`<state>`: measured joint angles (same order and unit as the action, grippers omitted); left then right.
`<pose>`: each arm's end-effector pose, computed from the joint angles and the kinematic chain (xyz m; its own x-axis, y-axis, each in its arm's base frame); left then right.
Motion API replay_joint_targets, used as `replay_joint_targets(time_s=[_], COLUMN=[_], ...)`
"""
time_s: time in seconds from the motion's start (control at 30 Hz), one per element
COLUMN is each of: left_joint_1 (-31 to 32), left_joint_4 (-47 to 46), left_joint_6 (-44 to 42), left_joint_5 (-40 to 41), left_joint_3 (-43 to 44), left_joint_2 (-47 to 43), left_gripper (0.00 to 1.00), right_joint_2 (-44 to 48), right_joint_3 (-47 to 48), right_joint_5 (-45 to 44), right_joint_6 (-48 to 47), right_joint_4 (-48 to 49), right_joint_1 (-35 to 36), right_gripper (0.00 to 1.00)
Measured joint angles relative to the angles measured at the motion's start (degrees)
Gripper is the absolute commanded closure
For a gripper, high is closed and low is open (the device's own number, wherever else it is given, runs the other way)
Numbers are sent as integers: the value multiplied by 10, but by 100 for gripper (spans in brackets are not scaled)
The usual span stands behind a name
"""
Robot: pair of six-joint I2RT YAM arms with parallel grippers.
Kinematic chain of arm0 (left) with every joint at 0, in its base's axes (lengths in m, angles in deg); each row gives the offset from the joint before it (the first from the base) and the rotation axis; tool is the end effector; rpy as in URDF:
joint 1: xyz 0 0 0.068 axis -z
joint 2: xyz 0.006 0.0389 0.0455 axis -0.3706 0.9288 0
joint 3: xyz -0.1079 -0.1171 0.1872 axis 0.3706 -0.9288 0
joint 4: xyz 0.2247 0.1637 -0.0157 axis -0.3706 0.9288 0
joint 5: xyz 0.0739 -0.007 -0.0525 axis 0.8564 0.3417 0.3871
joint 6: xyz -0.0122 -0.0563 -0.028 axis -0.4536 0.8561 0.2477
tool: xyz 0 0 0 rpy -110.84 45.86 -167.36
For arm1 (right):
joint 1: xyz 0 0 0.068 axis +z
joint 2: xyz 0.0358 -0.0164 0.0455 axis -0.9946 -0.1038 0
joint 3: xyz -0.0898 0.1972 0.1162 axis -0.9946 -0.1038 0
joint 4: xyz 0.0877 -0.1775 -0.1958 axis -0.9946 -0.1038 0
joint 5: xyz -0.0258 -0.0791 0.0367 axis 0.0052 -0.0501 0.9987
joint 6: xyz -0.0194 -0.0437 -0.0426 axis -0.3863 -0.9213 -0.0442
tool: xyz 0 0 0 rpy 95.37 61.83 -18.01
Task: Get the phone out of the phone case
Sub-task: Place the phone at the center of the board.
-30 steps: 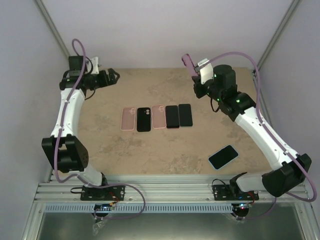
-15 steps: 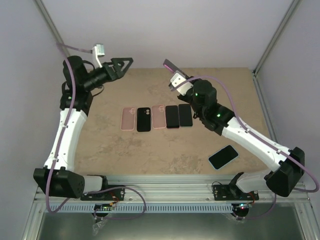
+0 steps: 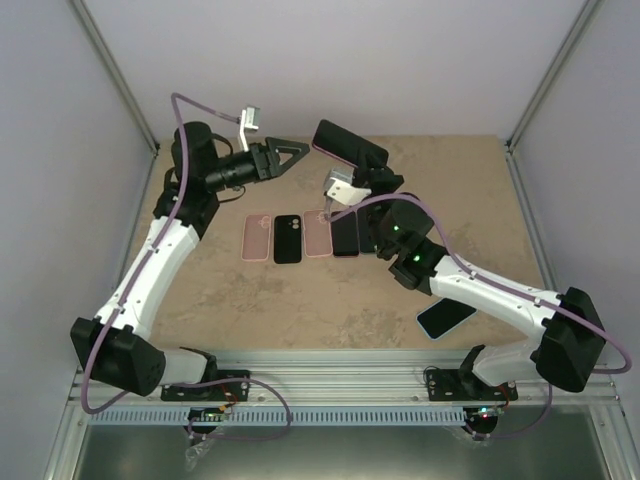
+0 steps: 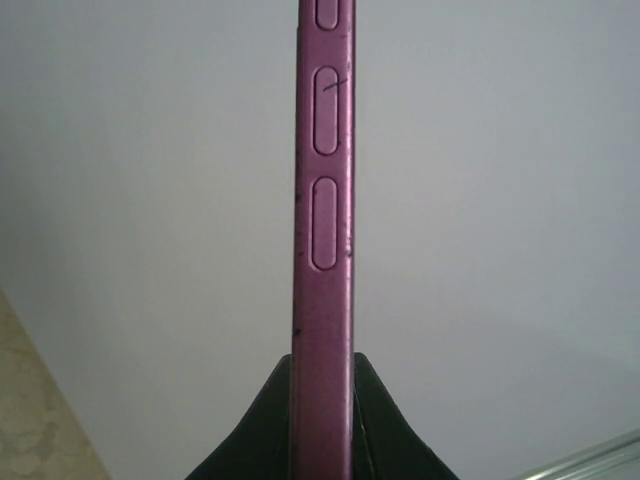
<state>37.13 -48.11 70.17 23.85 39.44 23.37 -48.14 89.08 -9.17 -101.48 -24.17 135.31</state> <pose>0.3090 -0.1247 0.3962 -0.6909 -0.2833 -0.6651 0.5976 0.2939 -0.7460 0.2415 0.2523 0.3450 0.2778 -0.8542 -0.4396 0.0677 0.4738 -0.8780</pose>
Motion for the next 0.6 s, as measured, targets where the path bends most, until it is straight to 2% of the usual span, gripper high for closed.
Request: replay_joint_targets(time_s=[0.17,0.33,0.6], left_joint_1=[14,27,32], left_joint_4=[-35,-83,-149], left_joint_6=[20,40,82], left_joint_5=[-10,-25,-45], left_joint_3=[-26,-58,-83], left_joint_2=[0,-3,-6], left_gripper=[42,58,71], right_joint_2=[-1,-10,-13], right_joint_3=[-43,-65,-86], right_joint_5=[0,-2,1], right_joint_6=[-101,-162,-210], right_joint_4=[113,172,224], right_joint_1=[17,25,37], right_gripper=[100,100,99])
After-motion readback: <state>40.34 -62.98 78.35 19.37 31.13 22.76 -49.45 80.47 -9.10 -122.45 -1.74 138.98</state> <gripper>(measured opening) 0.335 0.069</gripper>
